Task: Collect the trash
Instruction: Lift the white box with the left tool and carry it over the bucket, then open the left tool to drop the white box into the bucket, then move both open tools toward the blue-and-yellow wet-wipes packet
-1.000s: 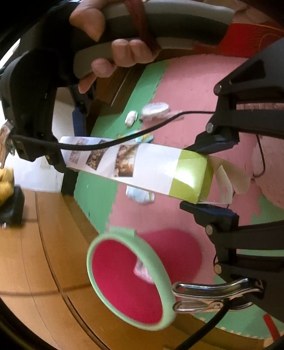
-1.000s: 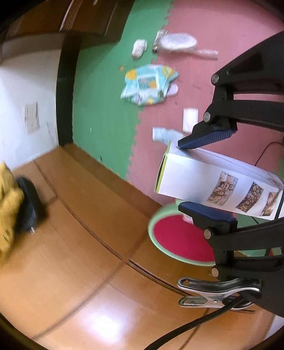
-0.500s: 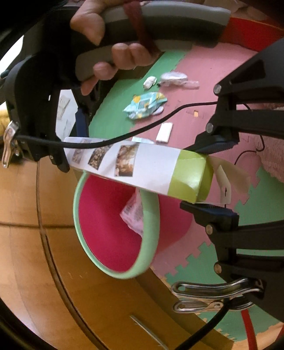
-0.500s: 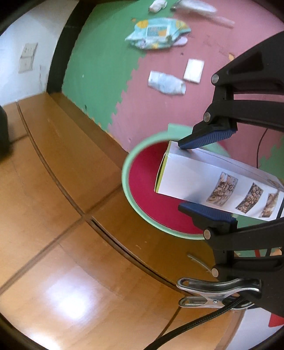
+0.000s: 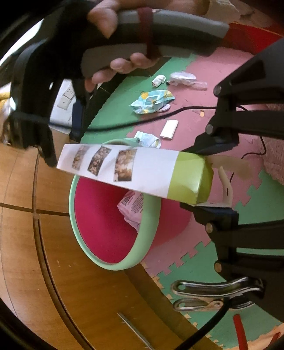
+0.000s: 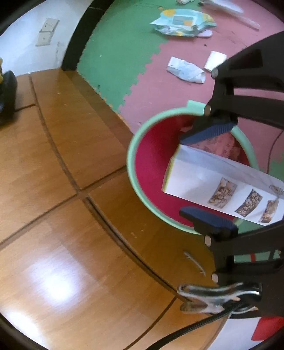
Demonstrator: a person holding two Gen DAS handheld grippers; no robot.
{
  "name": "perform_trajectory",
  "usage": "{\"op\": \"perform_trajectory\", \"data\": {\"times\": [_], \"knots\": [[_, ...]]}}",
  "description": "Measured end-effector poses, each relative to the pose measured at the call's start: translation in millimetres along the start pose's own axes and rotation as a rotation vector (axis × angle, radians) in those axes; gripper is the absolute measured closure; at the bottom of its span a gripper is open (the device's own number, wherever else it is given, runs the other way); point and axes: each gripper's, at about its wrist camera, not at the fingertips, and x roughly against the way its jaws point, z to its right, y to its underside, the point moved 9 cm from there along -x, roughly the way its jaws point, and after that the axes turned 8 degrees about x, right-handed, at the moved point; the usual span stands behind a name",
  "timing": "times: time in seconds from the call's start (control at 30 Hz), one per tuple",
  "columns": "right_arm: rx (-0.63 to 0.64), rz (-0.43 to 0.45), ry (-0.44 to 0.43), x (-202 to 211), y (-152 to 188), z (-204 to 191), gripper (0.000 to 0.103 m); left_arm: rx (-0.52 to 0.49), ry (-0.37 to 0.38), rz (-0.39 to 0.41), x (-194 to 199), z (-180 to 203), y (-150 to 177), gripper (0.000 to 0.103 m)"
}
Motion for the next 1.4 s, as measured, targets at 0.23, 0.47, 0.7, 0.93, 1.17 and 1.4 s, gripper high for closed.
{"op": "perform_trajectory", "data": {"times": [0.23, 0.47, 0.7, 0.93, 1.17, 1.4], "knots": [[-0.037, 0.104, 0.021, 41.8, -1.7, 20.4, 0.035, 0.001, 0.001, 0.011, 1.1, 5.0, -19.7, 0.063], [-0.114, 0.146, 0.036, 82.6, 31.3, 55.7, 0.035, 0.018, -0.016, 0.009, -11.1, 5.7, -37.1, 0.063], [-0.193, 0.179, 0.038, 114.8, 62.5, 83.8, 0.035, 0.047, -0.075, 0.022, -32.0, -1.4, -66.2, 0.063], [-0.224, 0.192, 0.055, 136.3, 85.7, 102.2, 0.035, 0.057, -0.156, 0.005, -67.0, -23.6, -89.4, 0.063], [-0.247, 0.197, 0.073, 145.8, 97.1, 116.3, 0.035, 0.095, -0.202, -0.031, -95.6, -49.6, -91.3, 0.063], [-0.268, 0.195, 0.091, 149.4, 106.5, 126.5, 0.035, 0.009, -0.275, -0.036, -108.8, -51.4, -93.3, 0.056]]}}
